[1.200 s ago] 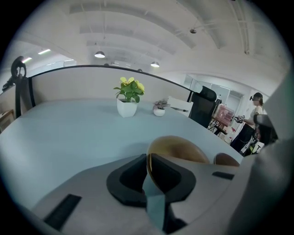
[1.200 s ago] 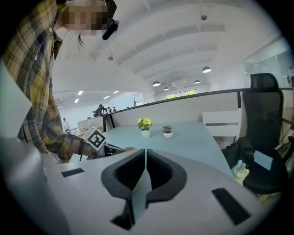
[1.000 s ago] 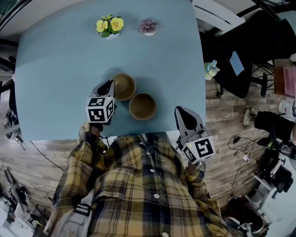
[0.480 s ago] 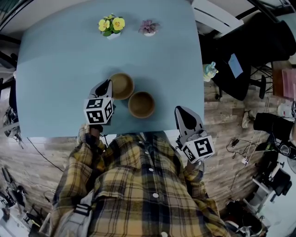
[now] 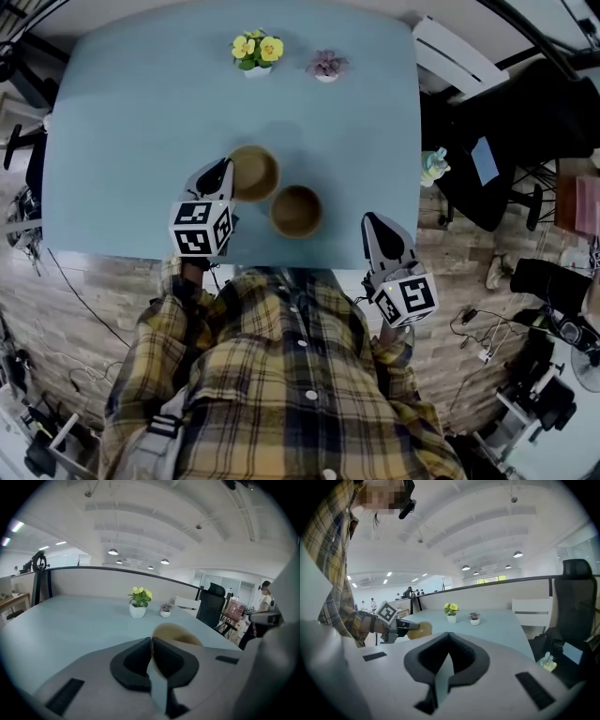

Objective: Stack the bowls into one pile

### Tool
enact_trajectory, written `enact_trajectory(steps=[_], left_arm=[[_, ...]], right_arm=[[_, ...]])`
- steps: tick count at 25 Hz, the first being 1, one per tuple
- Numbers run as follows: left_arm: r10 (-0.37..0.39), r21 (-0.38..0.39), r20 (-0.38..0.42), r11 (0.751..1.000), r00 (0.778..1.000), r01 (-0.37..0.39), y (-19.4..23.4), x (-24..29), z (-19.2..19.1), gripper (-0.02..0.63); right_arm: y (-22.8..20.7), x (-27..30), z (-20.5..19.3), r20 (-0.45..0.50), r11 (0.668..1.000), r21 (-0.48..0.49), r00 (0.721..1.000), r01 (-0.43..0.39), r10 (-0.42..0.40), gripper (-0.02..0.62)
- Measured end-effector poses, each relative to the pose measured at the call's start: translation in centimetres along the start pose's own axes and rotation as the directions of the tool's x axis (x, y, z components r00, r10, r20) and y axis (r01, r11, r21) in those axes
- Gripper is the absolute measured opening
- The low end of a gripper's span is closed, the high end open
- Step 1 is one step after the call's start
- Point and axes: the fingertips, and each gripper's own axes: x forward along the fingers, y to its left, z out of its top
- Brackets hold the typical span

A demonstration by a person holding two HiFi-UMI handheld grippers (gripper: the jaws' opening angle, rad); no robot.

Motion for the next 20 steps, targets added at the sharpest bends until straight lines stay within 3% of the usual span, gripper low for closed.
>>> enact_trajectory(steps=[9,20], left_arm=[[-0.107,0.040,0.025,0.994,0.994,0.106,-5.0,-2.2,2.0,0.006],[-0.223,0.055,-0.069,0.972,0.972,0.227,-10.0,-0.9,-1.1,0.006]], right_arm=[[-0.6,0.2,-0.2,-0.007,1.000,-0.003,1.000,-0.022,0.022,0.003],[-1.7,-0.5,-0.7,-0.020,1.000,0.026,1.000,0.017,-0.016,0.003]])
